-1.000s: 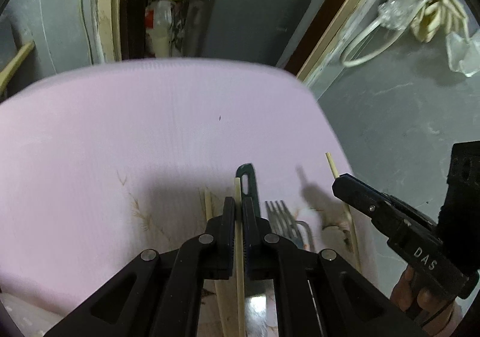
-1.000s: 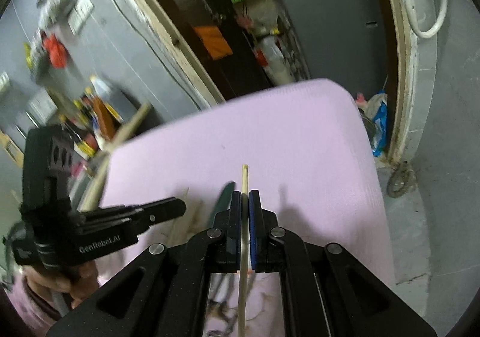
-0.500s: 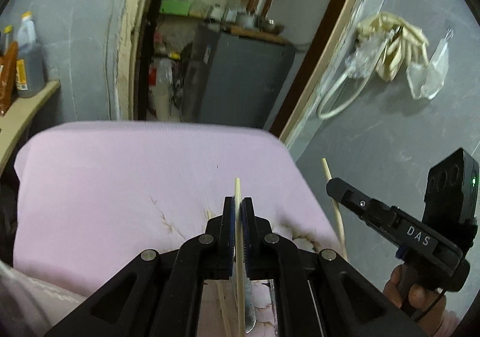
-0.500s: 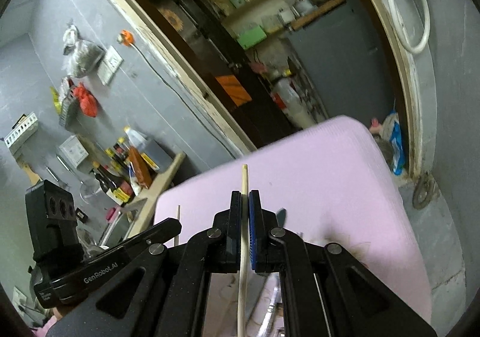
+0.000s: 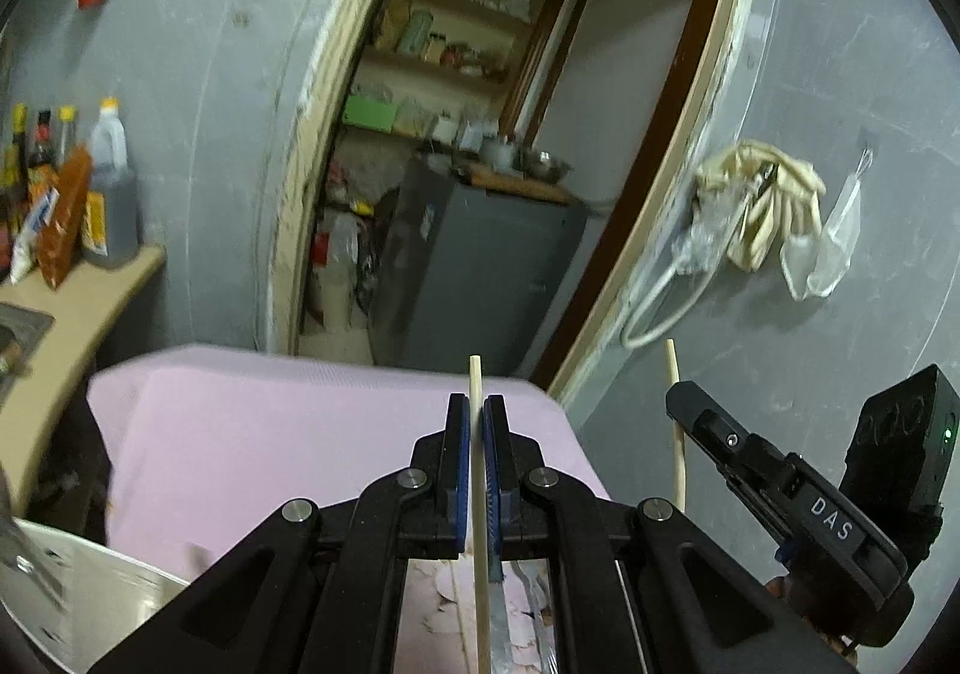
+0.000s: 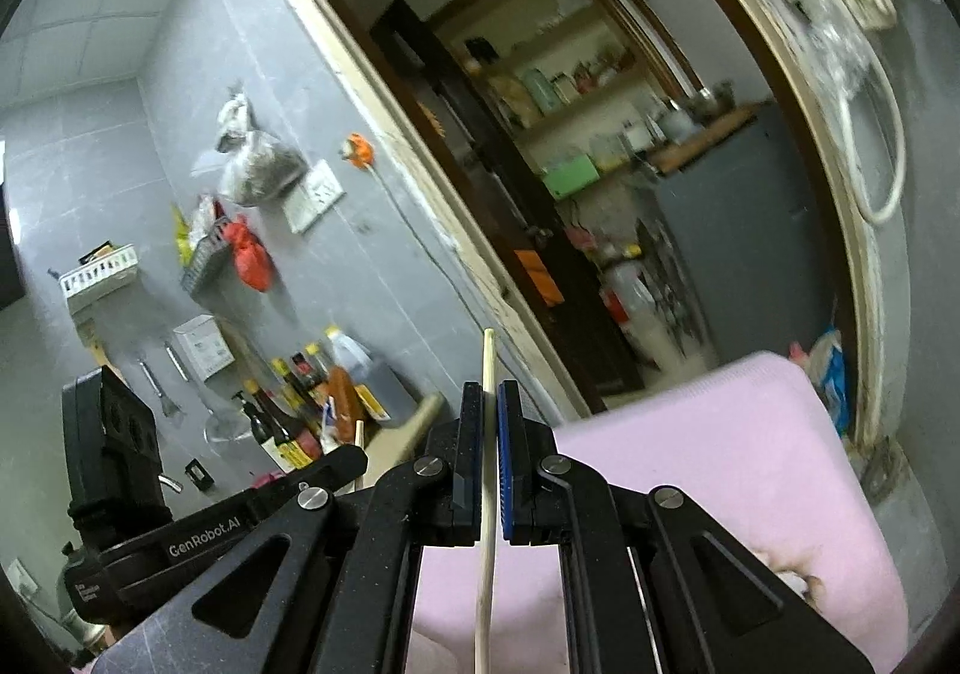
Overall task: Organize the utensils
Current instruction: 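Lift both held chopsticks off the table and swing them toward the caddy, then lower both chopsticks into the white caddy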
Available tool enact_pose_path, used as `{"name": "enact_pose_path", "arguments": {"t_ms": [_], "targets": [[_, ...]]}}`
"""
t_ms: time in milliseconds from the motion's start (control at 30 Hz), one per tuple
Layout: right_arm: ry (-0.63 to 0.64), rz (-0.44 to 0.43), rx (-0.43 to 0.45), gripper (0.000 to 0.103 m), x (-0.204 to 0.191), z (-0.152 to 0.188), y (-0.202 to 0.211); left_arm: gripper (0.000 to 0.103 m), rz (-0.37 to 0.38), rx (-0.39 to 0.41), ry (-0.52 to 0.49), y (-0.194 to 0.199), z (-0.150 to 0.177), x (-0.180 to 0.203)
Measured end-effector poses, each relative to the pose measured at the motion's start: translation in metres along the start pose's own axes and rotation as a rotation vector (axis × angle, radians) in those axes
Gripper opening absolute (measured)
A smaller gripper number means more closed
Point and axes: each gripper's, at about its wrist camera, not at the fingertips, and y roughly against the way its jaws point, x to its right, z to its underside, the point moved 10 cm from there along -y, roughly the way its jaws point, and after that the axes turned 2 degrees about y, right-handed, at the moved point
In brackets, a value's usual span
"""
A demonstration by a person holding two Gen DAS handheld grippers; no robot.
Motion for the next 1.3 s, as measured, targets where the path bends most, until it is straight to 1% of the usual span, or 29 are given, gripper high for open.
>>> {"name": "enact_pose_path", "arguments": {"t_ms": [100,267,400,567,667,833,967,1133,1300], "targets": [[0.044,-0.006,0.030,0.004,-0.029,-0.009,0.000,0.005,-0.010,0.033,-0.004,0.017,-0.015,-0.009],[0.108,-0.026,0.073,0.004,-0.077,-0.020,-0.001,0.005,-0.025,0.114,-0.004,0.053,-0.045,-0.029],[0.136,-0.065,0.115,0.004,-0.118,-0.032,-0.003,0.005,-0.035,0.170,0.003,0.081,-0.068,-0.049],[0.146,-0.111,0.171,0.004,-0.159,-0.038,-0.015,0.005,-0.074,0.250,0.010,0.116,-0.094,-0.086],[0.142,-0.115,0.187,0.004,-0.173,-0.028,-0.024,0.005,-0.109,0.286,0.037,0.131,-0.101,-0.115],[0.139,-0.082,0.241,0.004,-0.178,-0.005,-0.035,0.005,-0.146,0.333,0.092,0.143,-0.097,-0.167],[0.119,-0.060,0.285,0.004,-0.177,0.012,-0.041,0.005,-0.166,0.361,0.106,0.141,-0.083,-0.194],[0.112,-0.032,0.313,0.004,-0.176,0.030,-0.048,0.005,-0.183,0.399,0.128,0.139,-0.065,-0.216],[0.151,0.000,0.304,0.004,-0.177,0.045,-0.056,0.005,-0.182,0.424,0.137,0.132,-0.054,-0.225]]}}
